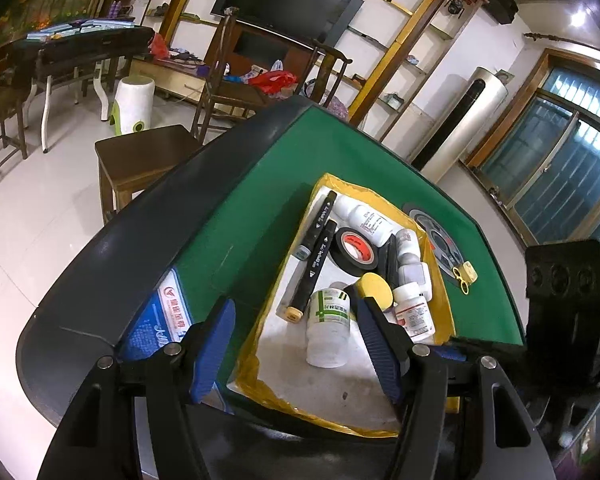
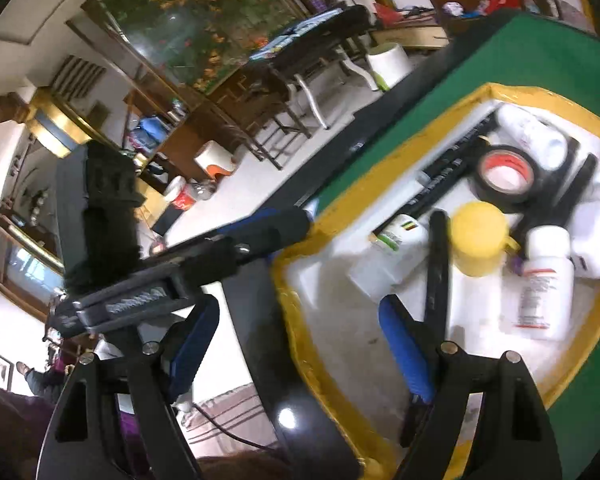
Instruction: Organize rigid objects
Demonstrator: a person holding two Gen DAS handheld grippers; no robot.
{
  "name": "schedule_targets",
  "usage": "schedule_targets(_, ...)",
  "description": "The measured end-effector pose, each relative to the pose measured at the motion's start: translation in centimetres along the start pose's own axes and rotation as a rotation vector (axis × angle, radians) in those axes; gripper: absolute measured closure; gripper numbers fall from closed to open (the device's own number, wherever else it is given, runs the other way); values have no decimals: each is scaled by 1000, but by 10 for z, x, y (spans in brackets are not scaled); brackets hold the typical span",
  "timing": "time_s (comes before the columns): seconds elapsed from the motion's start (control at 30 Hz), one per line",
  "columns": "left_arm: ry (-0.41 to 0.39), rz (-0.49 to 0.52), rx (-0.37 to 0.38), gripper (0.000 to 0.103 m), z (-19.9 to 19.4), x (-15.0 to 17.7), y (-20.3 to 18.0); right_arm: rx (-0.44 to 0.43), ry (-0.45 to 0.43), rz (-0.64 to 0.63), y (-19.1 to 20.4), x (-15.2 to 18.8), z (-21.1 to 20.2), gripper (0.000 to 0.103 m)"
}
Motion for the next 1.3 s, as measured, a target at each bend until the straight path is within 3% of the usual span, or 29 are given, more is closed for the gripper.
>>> schedule_targets(0.1,-13,-21,0,35,-3,-4,8,42,-18,26,-12,-8,-3,20)
schedule_targets(0.27,-36,-26,-23,35,-7,-7,15,4,-22,131,-30,-16,6,20)
schedule_targets(0.43,-115,32,-95,35,-24,-14,11,146,-69,185,-64,-18,-3,22)
schedule_targets(0.53,-286,128,-219,32,-52,-27,-2,170,-137,177,-61,-16,-30,22)
schedule_targets(0.6,-431,180,-275,5,-79,-36,-17,229,-189,130,-56,-13,-50,22)
schedule_targets(0.63,-506,199,-280,0,-94,-39,-27,276,-213,99,-54,-10,-61,22)
schedule_targets(0.7,-646,232,-255,0,-121,-40,-51,378,-251,46,-53,-5,-77,21)
schedule_targets(0.77,-721,241,-254,0,-134,-36,-69,487,-296,0,-54,4,-94,17)
schedule_targets(0.83,-709,234,-267,0,-131,-35,-78,569,-326,-27,-54,12,-106,9)
schedule_targets(0.97,-533,244,-248,0,-94,-26,-92,744,-338,-77,-64,40,-122,8)
schedule_targets(1.03,-477,254,-289,0,-78,-18,-94,794,-313,-77,-71,52,-125,8)
schedule_targets(1.3,-360,249,-421,0,-46,11,-102,872,-327,-19,-87,77,-145,8)
Point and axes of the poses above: each gripper's, at about its wrist camera, not at the fingertips, and z roughly the way its jaws point, y to its left, x to its underside, the point moved 10 cm from there along z, roughly the way its jaws point, and after that the axes turned 3 degrees about -z, right-handed, at the moved point
